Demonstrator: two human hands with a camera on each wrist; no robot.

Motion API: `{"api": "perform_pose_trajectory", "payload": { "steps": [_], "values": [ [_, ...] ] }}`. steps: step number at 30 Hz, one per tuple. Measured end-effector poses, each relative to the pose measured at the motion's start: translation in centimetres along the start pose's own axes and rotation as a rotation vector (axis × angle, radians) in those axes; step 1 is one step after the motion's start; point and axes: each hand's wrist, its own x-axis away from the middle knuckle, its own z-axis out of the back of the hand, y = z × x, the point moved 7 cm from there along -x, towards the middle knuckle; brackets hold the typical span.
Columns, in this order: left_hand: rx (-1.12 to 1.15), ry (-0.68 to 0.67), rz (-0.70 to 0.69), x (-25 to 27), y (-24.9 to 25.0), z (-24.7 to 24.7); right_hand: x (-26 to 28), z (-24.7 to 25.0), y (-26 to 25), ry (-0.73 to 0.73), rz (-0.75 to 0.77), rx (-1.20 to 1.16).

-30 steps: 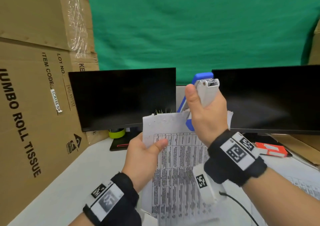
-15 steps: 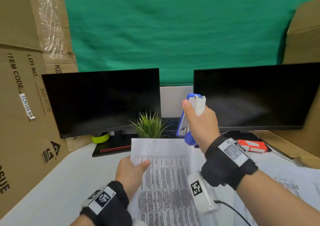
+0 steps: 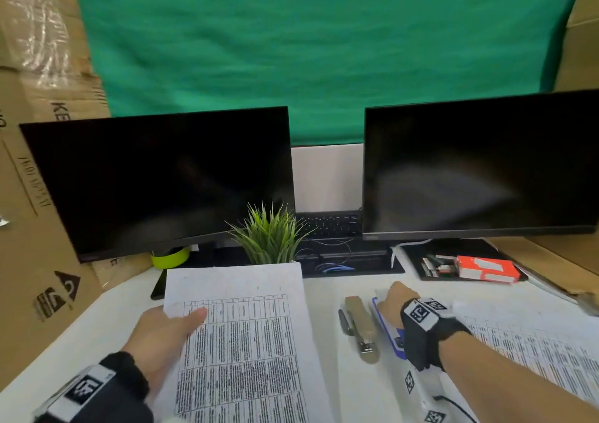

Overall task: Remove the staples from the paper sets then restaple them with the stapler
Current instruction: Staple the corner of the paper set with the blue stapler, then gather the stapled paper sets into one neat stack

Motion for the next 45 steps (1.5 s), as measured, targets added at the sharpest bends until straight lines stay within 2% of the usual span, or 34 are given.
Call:
{"api": "perform_pose_trajectory", "payload": {
  "steps": [2,5,7,9,13,20,25,28,31,35,40,45],
  "values": [
    [-0.002,-0.05,0.005,-0.4,0.1,-0.7,0.4,-0.2,-0.8,0.024,0.004,-0.015],
    [0.018,-0.122,0.005,-1.1,0.1,-2.2,2.1,-1.6,-2.0,-0.028,0.201,-0.004],
    [0.034,-0.146,0.001,-1.6,0.2,-3.1,3.7,-3.2,-2.4,-0.13,0.332,0.155],
    [0.042,-0.166,-0.008,-1.9,0.3,-4.0,4.1,-4.2,-2.1,-0.13,0.38,0.291],
    [0.057,-0.205,-0.012,-1.8,0.6,-5.3,1.8,-3.8,-1.7,-0.048,0.334,0.27],
    [0.085,-0.195,-0.01,-1.7,-0.1,-5.5,-4.2,-1.3,0.5,0.032,0.073,0.335],
    [0.088,-0.25,0.018,-1.1,-0.5,-6.7,-3.5,0.7,1.9,0.056,0.103,0.335],
    [0.109,-0.324,0.048,-0.2,-0.6,-8.3,-1.3,4.3,6.2,0.13,0.039,0.211],
    [0.096,-0.422,0.063,1.6,-0.5,-11.7,2.0,7.9,14.5,0.144,-0.109,0.142],
    [0.102,-0.538,0.109,5.4,-0.3,-19.3,8.1,11.1,24.4,0.181,-0.278,0.1],
    [0.014,-0.682,0.136,9.4,-0.7,-29.2,14.4,13.0,32.6,0.228,-0.477,0.058],
    [-0.058,-0.616,0.068,10.5,-1.3,-35.6,16.8,12.4,36.8,0.188,-0.604,-0.114]
  ]
}}
